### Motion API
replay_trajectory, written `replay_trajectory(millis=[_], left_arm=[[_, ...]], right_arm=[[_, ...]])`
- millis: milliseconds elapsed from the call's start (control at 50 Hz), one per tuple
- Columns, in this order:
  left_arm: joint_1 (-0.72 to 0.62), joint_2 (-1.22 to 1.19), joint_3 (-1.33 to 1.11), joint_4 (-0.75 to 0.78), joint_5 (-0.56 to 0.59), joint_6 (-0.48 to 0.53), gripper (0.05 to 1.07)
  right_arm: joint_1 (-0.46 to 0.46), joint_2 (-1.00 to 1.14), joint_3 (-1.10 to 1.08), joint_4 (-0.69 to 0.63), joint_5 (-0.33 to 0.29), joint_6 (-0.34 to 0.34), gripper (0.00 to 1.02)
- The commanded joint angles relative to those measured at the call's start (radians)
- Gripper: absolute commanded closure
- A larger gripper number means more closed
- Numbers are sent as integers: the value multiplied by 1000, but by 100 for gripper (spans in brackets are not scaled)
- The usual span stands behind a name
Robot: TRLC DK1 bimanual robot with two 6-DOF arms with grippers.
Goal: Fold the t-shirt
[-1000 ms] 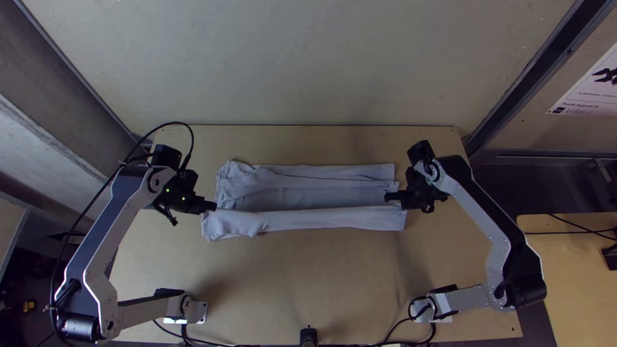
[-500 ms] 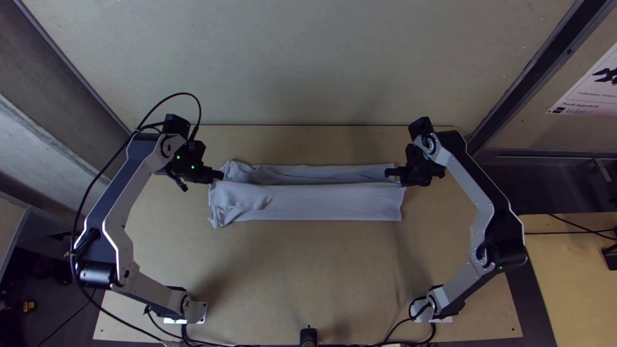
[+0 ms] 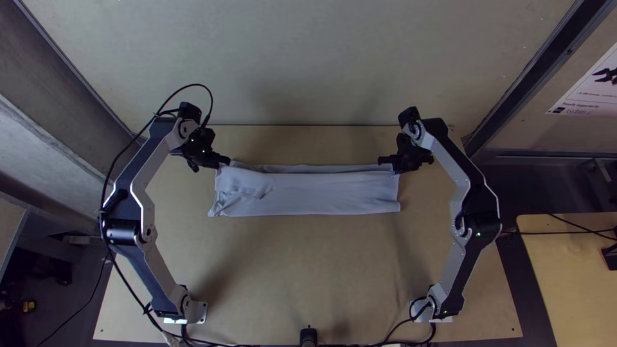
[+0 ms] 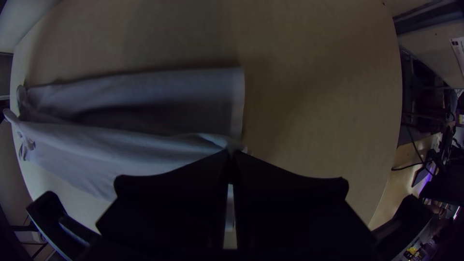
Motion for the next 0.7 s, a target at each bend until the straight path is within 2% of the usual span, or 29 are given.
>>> replay_trajectory(millis=[0, 100, 340, 360, 380, 400, 420, 460, 480, 540, 600, 680], left_arm=[[13, 57, 44, 20, -17, 18, 104], [10, 100, 44, 77, -17, 17, 104], [-2, 186, 47, 154, -17, -8, 103], [-2, 192, 45, 159, -17, -11, 101], [-2, 197, 45, 160, -17, -14, 93], [-2, 202, 44, 160, -17, -16, 80], [-2, 205, 41, 160, -17, -17, 63], [0, 208, 35, 160, -16, -22, 19], [3, 206, 33, 160, -16, -28, 7], [9, 197, 27, 160, -5, -39, 9], [18, 179, 25, 160, 3, -54, 9], [33, 137, 16, 160, 26, -65, 9]], right_arm=[[-9, 74, 47, 21, 43, -14, 100], [-10, 125, 67, 72, 52, -13, 100], [-3, 223, 96, 103, 79, -10, 100], [-3, 226, 96, 104, 82, -10, 100], [-3, 227, 96, 107, 86, -8, 100], [-3, 229, 96, 110, 90, -10, 100], [-3, 229, 94, 113, 90, -8, 100], [-6, 226, 96, 118, 90, -8, 98], [-7, 223, 97, 118, 90, -6, 94], [-13, 203, 91, 124, 90, -6, 78], [-23, 175, 85, 127, 90, -3, 55], [-35, 126, 77, 127, 90, 6, 41]])
